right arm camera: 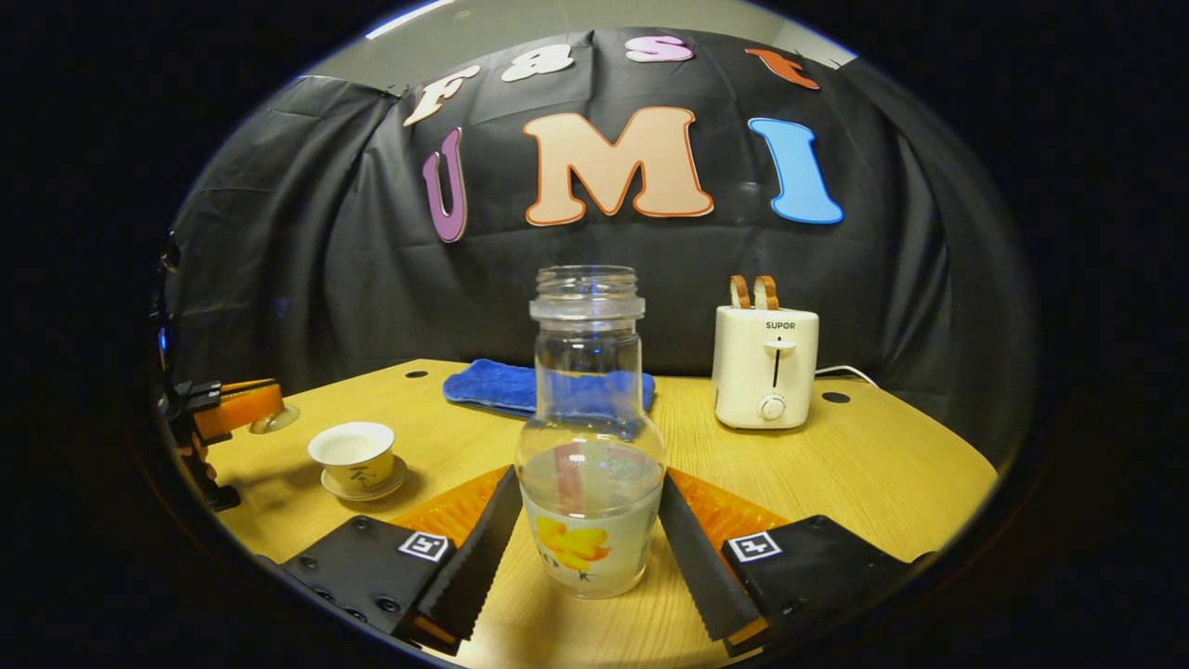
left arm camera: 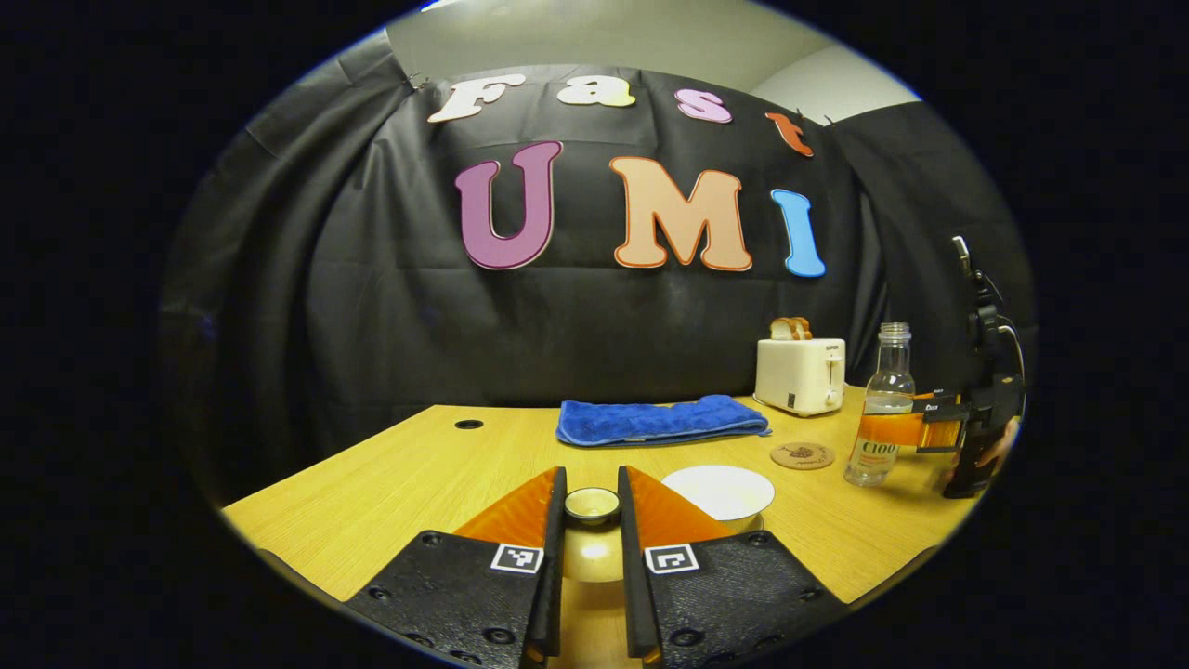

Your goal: Open the teacup lid with one hand, grasp the water bottle and pour water into the teacup with the other hand; after pouring, place the water bottle on the coaster and then close the teacup lid.

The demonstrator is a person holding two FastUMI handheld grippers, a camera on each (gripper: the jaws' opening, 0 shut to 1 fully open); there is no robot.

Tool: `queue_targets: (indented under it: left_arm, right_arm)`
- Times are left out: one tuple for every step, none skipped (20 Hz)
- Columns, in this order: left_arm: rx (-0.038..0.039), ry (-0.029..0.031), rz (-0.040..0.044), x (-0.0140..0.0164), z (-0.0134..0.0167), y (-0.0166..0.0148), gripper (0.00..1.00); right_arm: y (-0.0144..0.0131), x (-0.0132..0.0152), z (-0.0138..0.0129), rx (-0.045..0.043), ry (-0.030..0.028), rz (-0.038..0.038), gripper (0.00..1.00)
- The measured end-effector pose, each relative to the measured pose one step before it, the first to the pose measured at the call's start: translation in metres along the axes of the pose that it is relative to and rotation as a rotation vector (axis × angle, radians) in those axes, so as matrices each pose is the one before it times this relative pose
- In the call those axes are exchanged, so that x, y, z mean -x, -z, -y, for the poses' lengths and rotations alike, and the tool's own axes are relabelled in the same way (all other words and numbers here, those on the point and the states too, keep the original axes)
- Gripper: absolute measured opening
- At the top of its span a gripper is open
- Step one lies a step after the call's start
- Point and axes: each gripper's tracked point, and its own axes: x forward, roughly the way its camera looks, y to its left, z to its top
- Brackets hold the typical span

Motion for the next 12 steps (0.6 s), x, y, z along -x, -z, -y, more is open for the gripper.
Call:
queue_targets:
  left_arm:
    - [0.00025, -0.00648, -0.00137, 0.00046, -0.00131, 0.0001, 0.24]
    - [-0.00043, -0.0012, -0.00064, 0.00055, 0.00019, 0.00002, 0.25]
    - [0.00069, -0.00091, 0.00176, -0.00019, 0.00043, -0.00052, 0.25]
    - [-0.00073, -0.00638, -0.00044, 0.00011, -0.00188, -0.00022, 0.25]
    - [0.00069, -0.00952, -0.00275, 0.00009, -0.00231, 0.00054, 0.25]
    - [-0.00009, -0.00087, 0.00163, 0.00047, 0.00007, -0.00015, 0.25]
    - [-0.00049, 0.00043, -0.00032, -0.00018, 0.00098, -0.00025, 0.25]
    - [0.00009, 0.00191, -0.00186, -0.00037, 0.00016, 0.00154, 0.25]
    - [0.00015, 0.00075, 0.00331, 0.00108, -0.00025, -0.00148, 0.25]
    - [0.00083, 0.00387, 0.0012, -0.0004, 0.00059, -0.0002, 0.25]
    - [-0.00152, 0.00337, -0.00117, -0.00021, 0.00087, 0.00013, 0.25]
    - [0.00089, 0.00168, -0.0019, -0.00046, -0.00011, 0.00124, 0.25]
  right_arm:
    - [0.00302, -0.00194, 0.00088, 0.0004, 0.00986, -0.01354, 0.93]
    - [0.00068, -0.00179, 0.00025, -0.00059, 0.0045, -0.01112, 0.92]
    - [-0.00003, 0.0008, -0.00053, 0.00195, 0.00365, -0.00321, 0.89]
    - [-0.00105, 0.00028, -0.00029, 0.00654, 0.00416, 0.0013, 0.79]
    - [-0.00015, -0.00045, -0.00008, 0.00588, 0.00647, 0.00169, 0.8]
    - [-0.00064, 0.00093, -0.0008, 0.00549, 0.00273, 0.00172, 0.79]
    - [0.00073, -0.00065, 0.00228, 0.00525, 0.00968, -0.00086, 0.79]
    - [0.00024, 0.00163, 0.00008, 0.00518, 0.0041, -0.00176, 0.75]
    - [0.00075, 0.00184, 0.00077, 0.00833, 0.00515, 0.00005, 0.76]
    - [-0.00194, 0.00142, 0.00301, 0.01491, 0.01242, 0.00444, 0.77]
    - [0.00034, 0.00215, 0.00446, 0.02392, 0.01378, -0.00978, 0.77]
    - [-0.00213, 0.00258, 0.00271, 0.02198, 0.00444, -0.00666, 0.77]
